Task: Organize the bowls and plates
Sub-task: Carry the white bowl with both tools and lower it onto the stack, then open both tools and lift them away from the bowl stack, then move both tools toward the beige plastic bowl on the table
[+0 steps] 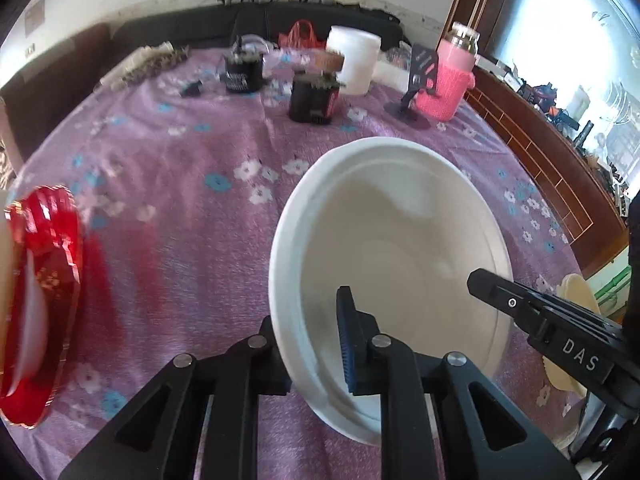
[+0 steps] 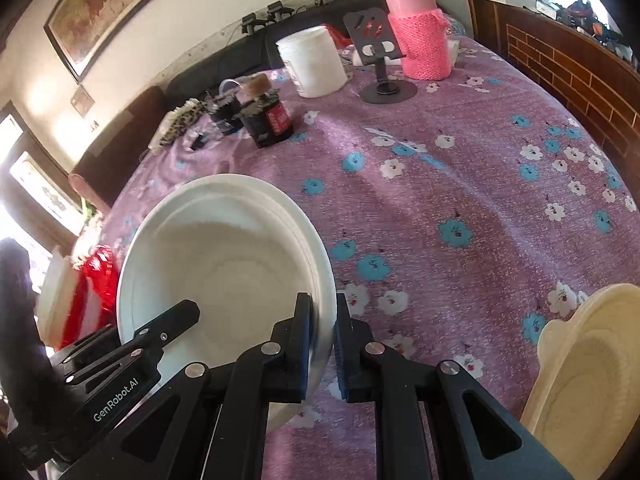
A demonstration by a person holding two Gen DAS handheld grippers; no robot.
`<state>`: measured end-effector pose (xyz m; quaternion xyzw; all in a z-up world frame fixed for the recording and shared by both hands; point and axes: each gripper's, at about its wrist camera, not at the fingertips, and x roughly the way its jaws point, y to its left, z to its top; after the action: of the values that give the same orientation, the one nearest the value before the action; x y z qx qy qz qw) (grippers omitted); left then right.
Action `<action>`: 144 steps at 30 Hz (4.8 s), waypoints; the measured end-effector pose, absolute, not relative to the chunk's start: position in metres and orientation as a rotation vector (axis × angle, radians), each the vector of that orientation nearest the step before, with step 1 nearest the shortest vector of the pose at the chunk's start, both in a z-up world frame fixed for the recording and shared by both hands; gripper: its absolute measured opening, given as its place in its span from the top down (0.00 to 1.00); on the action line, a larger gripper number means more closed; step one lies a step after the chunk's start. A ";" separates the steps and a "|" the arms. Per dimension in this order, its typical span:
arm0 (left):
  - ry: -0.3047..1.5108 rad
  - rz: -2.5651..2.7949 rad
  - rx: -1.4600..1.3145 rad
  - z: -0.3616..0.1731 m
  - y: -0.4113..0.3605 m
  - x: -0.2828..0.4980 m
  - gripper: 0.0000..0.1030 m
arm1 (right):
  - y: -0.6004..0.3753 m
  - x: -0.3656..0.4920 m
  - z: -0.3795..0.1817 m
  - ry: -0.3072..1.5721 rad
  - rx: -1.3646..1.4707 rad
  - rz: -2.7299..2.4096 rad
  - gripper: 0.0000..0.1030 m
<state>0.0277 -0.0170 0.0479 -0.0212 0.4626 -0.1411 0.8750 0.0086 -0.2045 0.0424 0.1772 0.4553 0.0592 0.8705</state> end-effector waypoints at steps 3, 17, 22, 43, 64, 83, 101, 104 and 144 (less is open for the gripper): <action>0.921 -0.268 -0.029 0.059 -0.009 0.017 0.84 | -0.193 0.004 0.052 0.933 0.357 0.141 0.88; 0.714 -0.134 -0.094 0.116 0.077 -0.031 0.83 | -0.101 -0.023 0.122 0.809 0.240 0.272 0.88; 0.648 -0.066 -0.123 0.132 0.118 -0.044 0.83 | -0.058 -0.026 0.142 0.774 0.193 0.332 0.88; 0.633 0.136 -0.209 0.139 0.247 -0.026 0.83 | 0.087 0.017 0.159 0.791 0.070 0.473 0.87; 0.609 0.217 -0.191 0.124 0.267 -0.012 0.39 | 0.110 0.058 0.111 0.858 0.048 0.440 0.86; 0.498 0.188 -0.252 0.158 0.268 -0.065 0.17 | 0.085 0.041 0.135 0.711 0.169 0.465 0.32; 0.426 0.148 -0.189 0.181 0.230 -0.106 0.11 | 0.047 -0.039 0.160 0.529 0.076 0.363 0.18; 0.426 0.146 -0.168 0.182 0.220 -0.107 0.10 | 0.036 -0.043 0.159 0.532 0.086 0.355 0.17; 0.543 0.020 0.162 0.149 0.063 -0.091 0.04 | -0.173 -0.082 0.114 0.582 0.301 0.092 0.15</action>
<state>-0.0906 0.0630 0.1488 0.0801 0.2677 0.0098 0.9601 -0.0820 -0.1734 0.1138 0.1477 0.2858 0.0451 0.9458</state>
